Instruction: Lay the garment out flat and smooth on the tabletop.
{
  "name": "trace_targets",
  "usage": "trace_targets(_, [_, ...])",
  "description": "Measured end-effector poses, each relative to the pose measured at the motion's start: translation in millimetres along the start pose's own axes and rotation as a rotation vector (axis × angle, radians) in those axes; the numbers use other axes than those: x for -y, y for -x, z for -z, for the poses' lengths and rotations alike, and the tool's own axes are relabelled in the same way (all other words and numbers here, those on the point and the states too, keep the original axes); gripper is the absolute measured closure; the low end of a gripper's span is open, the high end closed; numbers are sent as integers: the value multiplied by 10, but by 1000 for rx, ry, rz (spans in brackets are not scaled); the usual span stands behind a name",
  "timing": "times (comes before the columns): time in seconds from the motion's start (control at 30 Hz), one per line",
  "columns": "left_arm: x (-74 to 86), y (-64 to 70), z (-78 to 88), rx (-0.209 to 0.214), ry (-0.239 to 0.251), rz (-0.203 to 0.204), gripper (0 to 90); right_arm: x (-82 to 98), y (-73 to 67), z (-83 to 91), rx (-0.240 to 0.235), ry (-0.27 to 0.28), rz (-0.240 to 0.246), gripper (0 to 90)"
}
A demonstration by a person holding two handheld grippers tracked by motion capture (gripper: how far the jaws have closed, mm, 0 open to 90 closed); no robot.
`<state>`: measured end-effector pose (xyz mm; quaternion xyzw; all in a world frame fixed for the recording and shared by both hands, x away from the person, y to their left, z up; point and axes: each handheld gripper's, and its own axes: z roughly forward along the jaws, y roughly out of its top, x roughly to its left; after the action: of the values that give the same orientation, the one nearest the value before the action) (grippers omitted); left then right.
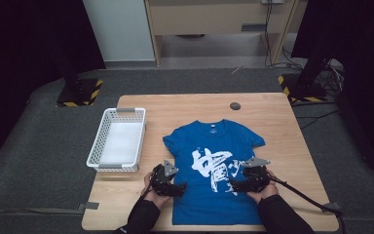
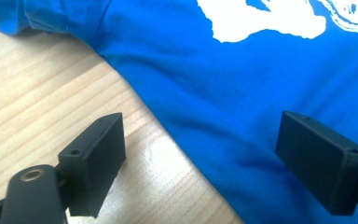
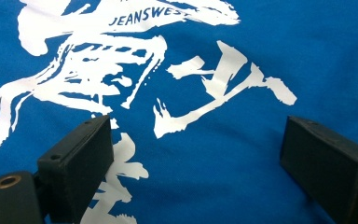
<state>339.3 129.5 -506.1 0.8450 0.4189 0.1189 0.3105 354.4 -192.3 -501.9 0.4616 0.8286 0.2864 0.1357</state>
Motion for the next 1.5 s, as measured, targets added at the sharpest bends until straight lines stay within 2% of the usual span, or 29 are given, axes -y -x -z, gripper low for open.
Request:
trace_targets(0.2, [15,5,26,1,-15,1,132,-6,4,5,-12,-6,0,92])
trace_targets(0.33, [-26,-4,31,6,-23,-3,124,-50,43,46,-35,-5,-21,92])
trace_targets(0.4, [-53,-17,47,21,-1,13,124,-84,78,95,-39,29,-23,78])
trace_targets(0.5, [-135,-55,74,21,36,22,124,-146,151,180,-10,86,-24,56])
trace_targets(0.6, [-241,-92,90,21,78,36,125,-239,274,276,21,150,-49,53])
trace_targets(0.7, [-374,-135,86,5,94,19,122,-341,434,341,36,201,-102,59])
trace_targets(0.8, [-504,-188,56,-3,123,31,127,-423,578,349,60,223,-139,65])
trace_targets(1.03, [-752,-295,-113,-14,139,52,130,-571,773,218,86,219,-190,72])
trace_targets(1.13, [-833,-354,-218,-21,123,67,125,-640,813,134,95,213,-200,70])
trace_targets(1.23, [-851,-417,-338,-15,126,116,130,-693,853,28,100,200,-211,66])
trace_targets(1.33, [-849,-481,-461,-32,94,126,125,-721,874,-78,93,197,-220,67])
trace_targets(1.5, [-819,-559,-611,-40,87,142,128,-727,910,-220,106,179,-228,67])
